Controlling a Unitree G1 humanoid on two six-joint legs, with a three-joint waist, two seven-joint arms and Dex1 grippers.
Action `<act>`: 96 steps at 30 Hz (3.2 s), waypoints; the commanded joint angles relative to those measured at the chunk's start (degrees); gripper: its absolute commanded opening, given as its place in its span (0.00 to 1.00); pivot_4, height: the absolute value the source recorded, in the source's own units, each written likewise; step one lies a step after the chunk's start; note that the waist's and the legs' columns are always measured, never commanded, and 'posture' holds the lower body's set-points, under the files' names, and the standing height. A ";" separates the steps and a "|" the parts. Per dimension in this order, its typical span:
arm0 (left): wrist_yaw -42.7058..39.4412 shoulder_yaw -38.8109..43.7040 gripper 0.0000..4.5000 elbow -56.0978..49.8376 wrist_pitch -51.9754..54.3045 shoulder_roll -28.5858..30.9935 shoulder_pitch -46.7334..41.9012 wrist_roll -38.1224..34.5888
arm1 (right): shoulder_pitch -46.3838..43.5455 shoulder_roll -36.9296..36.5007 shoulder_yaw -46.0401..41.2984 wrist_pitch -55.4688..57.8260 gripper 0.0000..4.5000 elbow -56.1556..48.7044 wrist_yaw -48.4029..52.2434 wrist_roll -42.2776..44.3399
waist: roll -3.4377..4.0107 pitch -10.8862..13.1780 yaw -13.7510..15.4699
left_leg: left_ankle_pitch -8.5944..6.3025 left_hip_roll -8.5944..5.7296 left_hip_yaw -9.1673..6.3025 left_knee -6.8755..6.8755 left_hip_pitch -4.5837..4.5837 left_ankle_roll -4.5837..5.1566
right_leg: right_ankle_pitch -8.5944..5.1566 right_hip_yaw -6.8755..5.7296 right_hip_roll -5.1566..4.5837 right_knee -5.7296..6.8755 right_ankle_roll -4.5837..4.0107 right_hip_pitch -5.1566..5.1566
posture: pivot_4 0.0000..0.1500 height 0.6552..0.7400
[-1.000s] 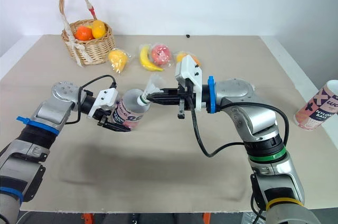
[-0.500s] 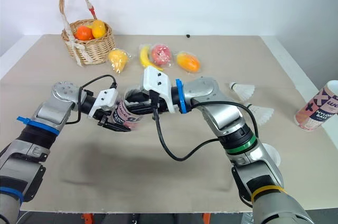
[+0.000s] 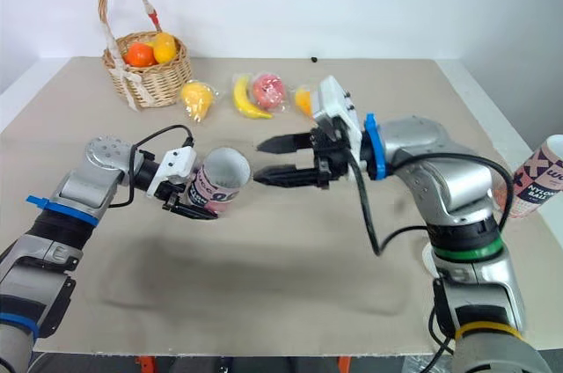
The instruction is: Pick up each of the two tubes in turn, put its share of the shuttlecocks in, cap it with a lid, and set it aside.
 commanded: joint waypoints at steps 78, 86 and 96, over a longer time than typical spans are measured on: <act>2.33 -0.88 0.66 0.10 0.96 -0.18 1.31 0.33 | -11.11 -4.75 18.97 -20.14 0.01 -3.40 1.77 -22.47 | 0.36 -0.23 -0.25 | -0.07 -0.65 0.00 -0.16 -0.08 0.07 | -0.21 -0.16 -0.86 -0.35 0.80 0.18 | 1.00 0.88; 2.72 -0.83 0.66 -0.73 1.55 -0.25 1.66 0.31 | -15.37 2.65 18.61 -18.10 0.32 0.15 2.96 -21.90 | 0.36 -0.23 -0.11 | -0.06 -0.53 -0.04 -0.16 0.04 0.08 | -0.26 -0.22 -0.70 -0.13 0.38 0.15 | 1.00 0.88; 2.97 -1.37 0.66 -1.26 1.74 -0.69 1.87 0.07 | -10.51 -3.72 2.79 -11.41 0.83 -1.48 5.29 -8.54 | 0.35 -0.22 0.01 | -0.06 -0.63 -0.22 -0.19 -0.06 0.08 | -0.27 -0.32 -0.88 -0.17 0.72 0.21 | 1.00 0.88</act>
